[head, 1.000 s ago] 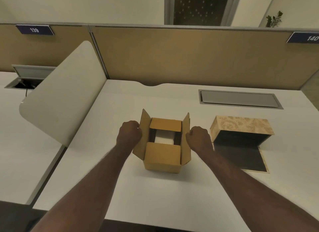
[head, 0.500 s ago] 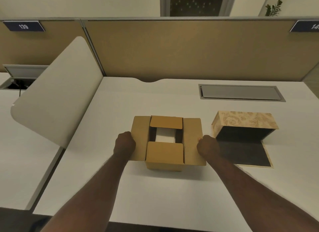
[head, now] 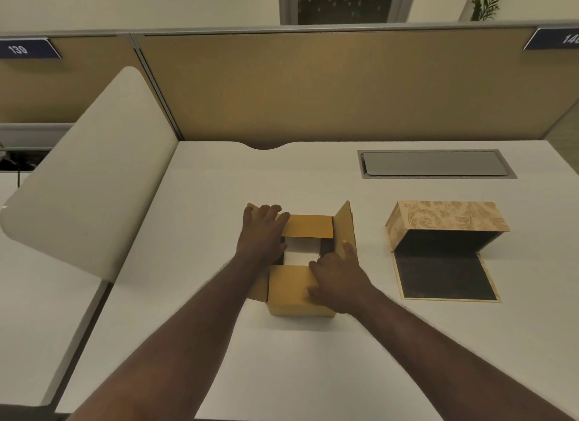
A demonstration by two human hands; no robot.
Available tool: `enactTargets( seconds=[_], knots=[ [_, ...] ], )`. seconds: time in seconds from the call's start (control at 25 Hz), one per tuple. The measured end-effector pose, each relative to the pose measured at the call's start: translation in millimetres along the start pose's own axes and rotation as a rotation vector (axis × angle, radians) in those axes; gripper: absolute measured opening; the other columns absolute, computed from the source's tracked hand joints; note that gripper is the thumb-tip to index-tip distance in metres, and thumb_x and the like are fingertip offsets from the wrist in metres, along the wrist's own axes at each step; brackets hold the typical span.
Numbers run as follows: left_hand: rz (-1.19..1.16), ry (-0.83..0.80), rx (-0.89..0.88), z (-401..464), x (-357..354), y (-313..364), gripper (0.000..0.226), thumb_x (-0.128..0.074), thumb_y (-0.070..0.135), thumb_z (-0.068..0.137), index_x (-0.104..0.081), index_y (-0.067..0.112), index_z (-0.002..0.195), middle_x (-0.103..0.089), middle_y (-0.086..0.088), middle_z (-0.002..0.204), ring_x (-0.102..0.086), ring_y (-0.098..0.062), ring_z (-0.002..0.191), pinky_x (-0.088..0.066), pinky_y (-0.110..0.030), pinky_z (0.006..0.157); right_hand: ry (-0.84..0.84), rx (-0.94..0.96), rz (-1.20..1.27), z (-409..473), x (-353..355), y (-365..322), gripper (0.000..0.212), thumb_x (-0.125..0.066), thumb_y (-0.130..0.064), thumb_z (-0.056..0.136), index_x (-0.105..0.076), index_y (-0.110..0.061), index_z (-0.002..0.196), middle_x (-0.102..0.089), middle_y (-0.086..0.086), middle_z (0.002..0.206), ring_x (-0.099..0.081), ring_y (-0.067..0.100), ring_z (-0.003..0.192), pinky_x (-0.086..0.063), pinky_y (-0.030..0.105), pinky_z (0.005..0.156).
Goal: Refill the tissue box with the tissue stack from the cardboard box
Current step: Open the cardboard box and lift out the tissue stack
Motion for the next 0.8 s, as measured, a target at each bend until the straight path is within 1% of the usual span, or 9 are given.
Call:
enactTargets(
  seconds=[0.08, 0.12, 0.2, 0.28, 0.4, 0.48, 0.52, 0.64, 0.8],
  knots=[
    [0.002, 0.044, -0.021, 9.5, 5.3, -3.5, 0.052, -0.066, 0.033, 0.083, -0.054, 0.024, 0.133, -0.051, 0.000, 0.143, -0.044, -0.025, 0.134, -0.021, -0.053, 0.114, 0.017, -0.008, 0.055, -4.4, 3.5, 3.1, 0.046, -0.041, -0.055, 0.092, -0.057, -0.019, 0.117, -0.064, 0.001, 0.117, -0.056, 0.023, 0.112, -0.018, 0.054, 0.115],
    [-0.009, 0.087, -0.032, 13.9, 11.3, -5.3, 0.048, -0.066, 0.031, 0.083, -0.058, 0.023, 0.129, -0.055, 0.000, 0.140, -0.048, -0.025, 0.131, -0.022, -0.052, 0.114, 0.079, -0.010, 0.112, -8.0, 12.6, 5.4, 0.045, -0.040, -0.055, 0.092, -0.060, -0.021, 0.113, -0.065, 0.000, 0.113, -0.059, 0.020, 0.105, -0.029, 0.047, 0.110],
    [-0.040, 0.167, -0.048, 22.9, 23.8, -8.1, 0.043, -0.069, 0.028, 0.080, -0.064, 0.023, 0.122, -0.063, 0.001, 0.131, -0.056, -0.024, 0.124, -0.028, -0.049, 0.111, 0.149, -0.011, 0.303, -17.0, 25.7, 10.1, 0.046, -0.039, -0.056, 0.093, -0.066, -0.018, 0.092, -0.066, 0.000, 0.091, -0.058, 0.014, 0.079, -0.043, 0.029, 0.076],
    [-0.099, 0.240, -0.031, 34.5, 37.8, -12.8, 0.040, -0.072, 0.024, 0.078, -0.067, 0.020, 0.117, -0.067, 0.000, 0.123, -0.061, -0.026, 0.116, -0.037, -0.047, 0.103, 0.040, -0.001, 0.483, -25.0, 16.2, 8.5, 0.050, -0.042, -0.056, 0.093, -0.065, -0.014, 0.079, -0.061, 0.003, 0.078, -0.055, 0.013, 0.067, -0.036, 0.025, 0.058],
    [-0.165, 0.390, -0.008, 52.2, 62.4, -14.4, 0.025, -0.073, 0.003, 0.070, -0.068, 0.009, 0.094, -0.067, -0.010, 0.096, -0.062, -0.032, 0.085, -0.046, -0.041, 0.071, -0.096, 0.003, 0.523, -36.1, -12.8, -2.7, 0.031, -0.061, -0.051, 0.085, -0.066, -0.022, 0.097, -0.059, -0.006, 0.102, -0.055, 0.009, 0.089, -0.039, 0.017, 0.069],
    [-0.181, 0.395, -0.042, 65.8, 65.0, -10.7, 0.018, -0.066, -0.012, 0.067, -0.063, 0.001, 0.080, -0.060, -0.015, 0.080, -0.053, -0.031, 0.067, -0.037, -0.036, 0.053, -0.102, -0.005, 0.460, -36.7, -29.3, -5.8, 0.048, -0.064, -0.052, 0.081, -0.057, -0.026, 0.121, -0.053, -0.006, 0.126, -0.050, 0.014, 0.112, -0.041, 0.025, 0.089],
    [-0.204, 0.345, -0.059, 72.7, 59.0, -8.6, 0.017, -0.062, -0.013, 0.071, -0.063, -0.001, 0.082, -0.059, -0.016, 0.082, -0.053, -0.030, 0.069, -0.034, -0.035, 0.052, -0.114, -0.013, 0.408, -34.6, -37.8, -5.5, 0.056, -0.064, -0.053, 0.081, -0.052, -0.024, 0.128, -0.051, -0.004, 0.131, -0.049, 0.017, 0.117, -0.040, 0.030, 0.094],
    [-0.260, 0.131, -0.052, 85.2, 22.1, -7.7, 0.028, -0.051, 0.002, 0.090, -0.064, 0.006, 0.114, -0.062, -0.011, 0.117, -0.059, -0.031, 0.103, -0.050, -0.039, 0.074, -0.123, 0.007, 0.244, -26.3, -52.4, -10.4, 0.053, -0.065, -0.048, 0.081, -0.055, -0.017, 0.122, -0.057, 0.003, 0.123, -0.052, 0.023, 0.110, -0.040, 0.034, 0.093],
    [-0.327, -0.173, 0.027, 80.6, -32.1, -14.3, 0.037, -0.038, 0.017, 0.102, -0.056, 0.009, 0.133, -0.055, -0.009, 0.142, -0.051, -0.029, 0.129, -0.043, -0.042, 0.104, -0.078, 0.035, 0.149, -18.2, -57.0, -17.8, 0.036, -0.070, -0.034, 0.082, -0.060, -0.012, 0.109, -0.064, 0.006, 0.110, -0.059, 0.024, 0.095, -0.041, 0.032, 0.079]
  ],
)
Point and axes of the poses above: each hand's wrist, its own z-axis towards the middle knuckle, its own x-axis out of the back of the hand, y = z × x, the point moved 9 cm from there along z, towards the middle knuckle
